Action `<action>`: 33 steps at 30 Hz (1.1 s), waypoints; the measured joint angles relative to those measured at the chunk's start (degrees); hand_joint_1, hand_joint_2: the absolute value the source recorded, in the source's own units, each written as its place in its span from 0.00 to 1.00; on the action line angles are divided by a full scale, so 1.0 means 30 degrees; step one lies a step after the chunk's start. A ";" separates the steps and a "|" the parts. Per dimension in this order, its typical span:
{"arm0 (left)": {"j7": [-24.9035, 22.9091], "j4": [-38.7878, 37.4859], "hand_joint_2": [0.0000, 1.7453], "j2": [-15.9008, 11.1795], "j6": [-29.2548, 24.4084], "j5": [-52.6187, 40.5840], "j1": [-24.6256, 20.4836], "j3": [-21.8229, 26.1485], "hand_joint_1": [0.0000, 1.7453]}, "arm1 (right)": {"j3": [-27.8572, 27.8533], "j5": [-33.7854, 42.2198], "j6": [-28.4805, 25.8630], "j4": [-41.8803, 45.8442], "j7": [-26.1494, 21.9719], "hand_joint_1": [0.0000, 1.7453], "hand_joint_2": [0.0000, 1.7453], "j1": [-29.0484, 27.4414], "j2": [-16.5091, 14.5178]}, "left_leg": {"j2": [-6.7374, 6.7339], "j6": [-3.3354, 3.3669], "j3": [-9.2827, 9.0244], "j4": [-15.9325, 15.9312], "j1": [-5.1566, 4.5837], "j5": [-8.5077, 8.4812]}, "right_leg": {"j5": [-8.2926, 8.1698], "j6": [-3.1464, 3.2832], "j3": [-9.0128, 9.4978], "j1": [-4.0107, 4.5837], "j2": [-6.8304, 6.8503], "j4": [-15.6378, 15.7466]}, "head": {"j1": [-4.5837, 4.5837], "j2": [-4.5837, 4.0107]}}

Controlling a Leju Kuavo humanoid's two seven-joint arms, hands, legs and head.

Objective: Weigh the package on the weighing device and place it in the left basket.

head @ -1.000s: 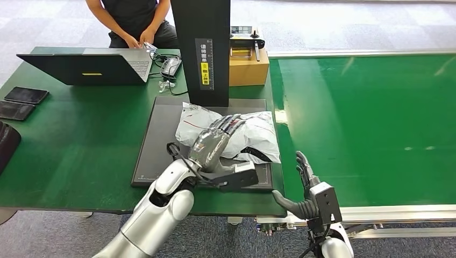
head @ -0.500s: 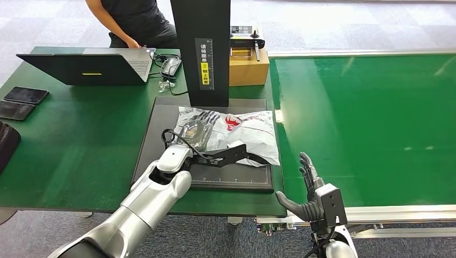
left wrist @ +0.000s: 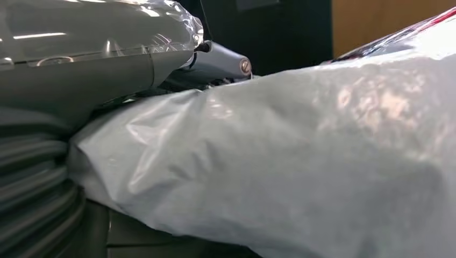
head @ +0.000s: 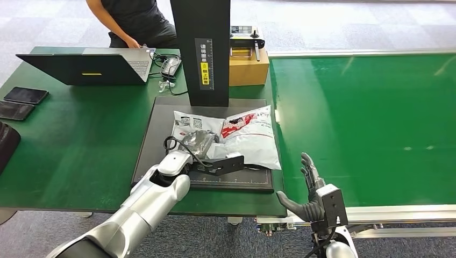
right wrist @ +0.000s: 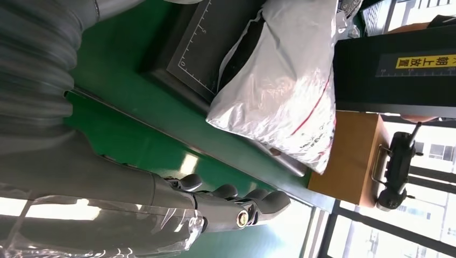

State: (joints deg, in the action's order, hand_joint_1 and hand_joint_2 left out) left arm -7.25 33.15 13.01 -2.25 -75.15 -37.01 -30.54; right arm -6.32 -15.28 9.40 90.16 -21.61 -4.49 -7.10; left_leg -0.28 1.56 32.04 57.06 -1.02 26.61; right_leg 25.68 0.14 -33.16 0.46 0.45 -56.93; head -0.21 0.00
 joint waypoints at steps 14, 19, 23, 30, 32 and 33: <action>-0.0106 0.0009 1.00 -0.0299 -0.2881 0.0206 0.0409 0.0581 1.00 | 0.0000 0.0038 0.0042 0.0009 -0.0002 0.00 1.00 -0.0186 -0.0002 | -0.0006 -0.0001 0.0001 -0.0002 0.0001 0.0000 | 0.0000 0.0000 -0.0001 0.0002 -0.0004 -0.0003 | -0.0002 0.0000; -0.0877 0.0005 1.00 -0.1105 -0.4095 0.0490 0.0574 0.1681 1.00 | -0.0027 0.0117 -0.0007 0.0100 -0.0002 0.00 1.00 -0.0260 -0.0007 | -0.0030 -0.0002 -0.0005 -0.0008 0.0004 0.0000 | 0.0000 0.0002 -0.0001 0.0008 -0.0028 -0.0006 | -0.0004 0.0000; -0.1614 0.0004 1.00 -0.2338 -0.4886 0.0976 0.0839 0.3231 1.00 | -0.0109 0.0166 -0.0086 0.0193 -0.0002 0.00 1.00 -0.0349 -0.0007 | -0.0064 -0.0008 -0.0022 -0.0014 0.0009 0.0000 | 0.0001 0.0005 0.0003 0.0014 -0.0063 -0.0017 | 0.0000 0.0000; -0.2173 0.0009 1.00 -0.4691 -0.5972 0.0594 0.1695 0.7045 1.00 | -0.0381 0.0198 -0.0242 0.0328 0.0022 0.00 1.00 -0.0538 -0.0005 | -0.0126 -0.0026 -0.0055 -0.0026 0.0015 0.0004 | 0.0002 0.0012 0.0006 0.0018 -0.0139 -0.0030 | -0.0004 0.0000; -0.2173 0.0009 1.00 -0.5267 -0.6182 0.0539 0.2036 0.8285 1.00 | -0.0404 0.0233 -0.0414 0.0328 0.0051 0.00 1.00 -0.0542 -0.0004 | -0.0133 -0.0034 -0.0058 -0.0027 0.0017 0.0004 | 0.0003 0.0014 0.0002 0.0019 -0.0150 -0.0034 | -0.0002 0.0000; -0.2113 0.0009 1.00 -0.5541 -0.6293 0.0532 0.2237 0.8942 1.00 | -0.0410 0.0259 -0.0494 0.0337 0.0065 0.00 1.00 -0.0550 -0.0002 | -0.0136 -0.0035 -0.0057 -0.0027 0.0018 0.0003 | 0.0004 0.0016 0.0000 0.0021 -0.0152 -0.0035 | -0.0004 0.0000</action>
State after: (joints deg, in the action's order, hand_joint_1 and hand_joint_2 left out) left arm -13.58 33.18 -3.62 -21.13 -73.56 -30.30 -3.71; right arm -7.55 -14.51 7.92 91.17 -21.41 -6.14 -7.11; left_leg -0.68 1.45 31.87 56.98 -0.97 26.62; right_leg 25.69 0.19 -33.16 0.52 0.00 -57.03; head -0.22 0.00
